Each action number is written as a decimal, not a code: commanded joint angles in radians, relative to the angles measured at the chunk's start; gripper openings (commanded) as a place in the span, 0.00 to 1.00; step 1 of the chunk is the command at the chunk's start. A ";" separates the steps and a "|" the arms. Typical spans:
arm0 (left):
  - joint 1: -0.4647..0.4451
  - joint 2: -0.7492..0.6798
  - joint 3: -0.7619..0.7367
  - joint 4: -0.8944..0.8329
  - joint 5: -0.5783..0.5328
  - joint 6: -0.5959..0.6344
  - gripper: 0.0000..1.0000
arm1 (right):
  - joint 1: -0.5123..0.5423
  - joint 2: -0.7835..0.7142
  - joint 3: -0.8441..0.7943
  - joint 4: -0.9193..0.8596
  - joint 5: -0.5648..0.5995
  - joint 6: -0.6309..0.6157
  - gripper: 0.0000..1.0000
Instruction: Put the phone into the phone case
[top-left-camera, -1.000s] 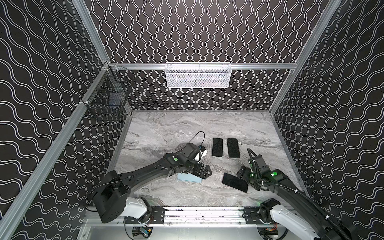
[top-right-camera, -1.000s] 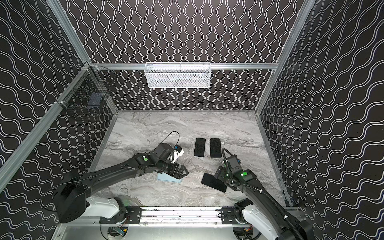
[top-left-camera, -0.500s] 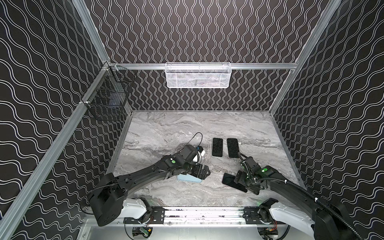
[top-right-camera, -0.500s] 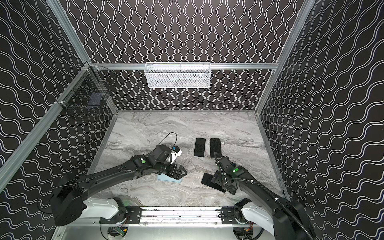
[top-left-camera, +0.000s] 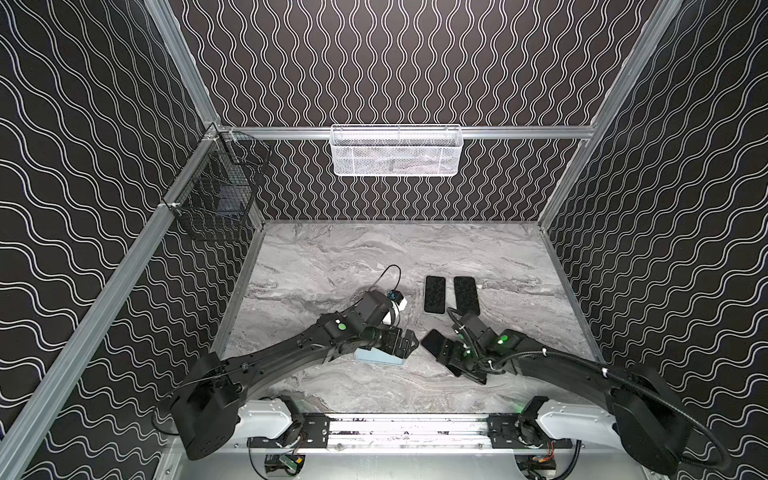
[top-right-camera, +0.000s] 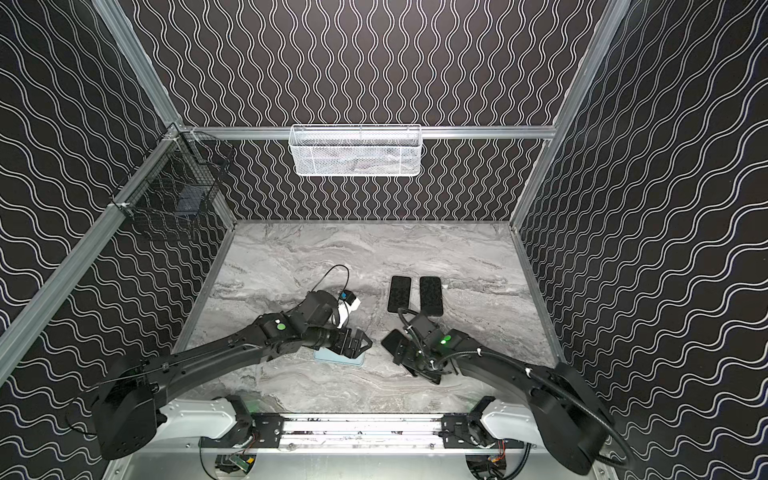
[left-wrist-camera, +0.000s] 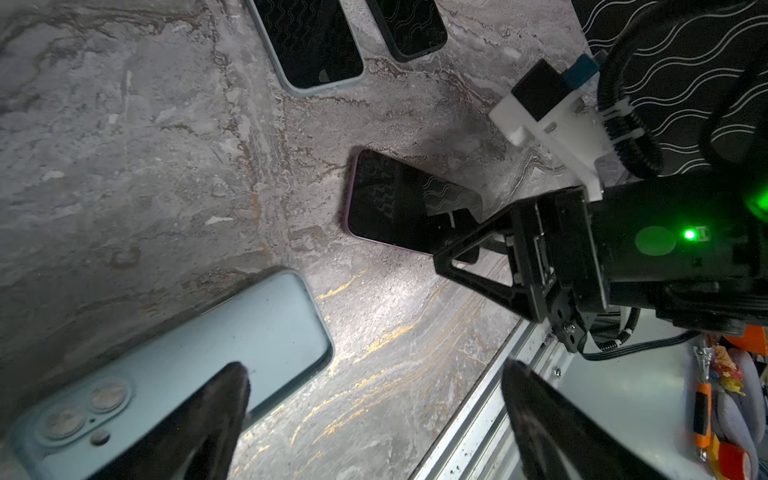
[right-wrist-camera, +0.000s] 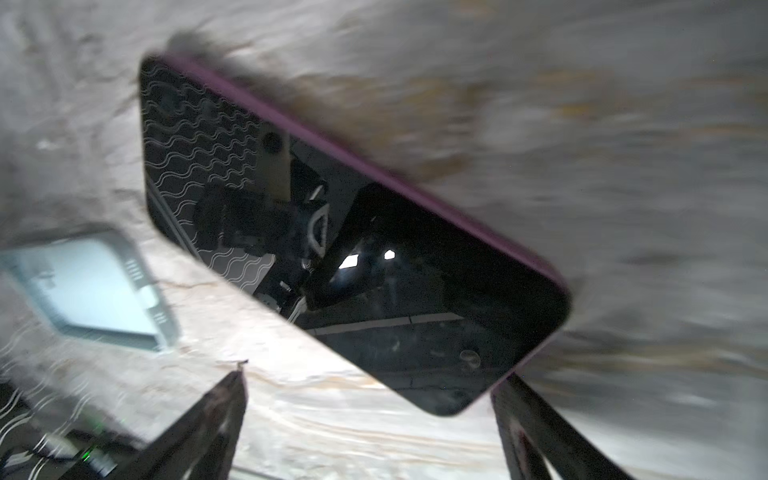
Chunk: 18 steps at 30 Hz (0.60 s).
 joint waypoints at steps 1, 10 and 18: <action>0.003 -0.023 -0.007 -0.002 -0.033 -0.011 0.98 | 0.023 0.062 0.036 0.043 -0.011 0.003 0.94; 0.012 -0.054 -0.013 -0.004 -0.015 -0.050 0.98 | 0.015 -0.035 0.120 -0.040 0.076 -0.130 0.94; 0.088 0.041 0.060 0.012 0.111 -0.021 0.98 | -0.115 -0.184 0.043 -0.053 0.049 -0.185 0.97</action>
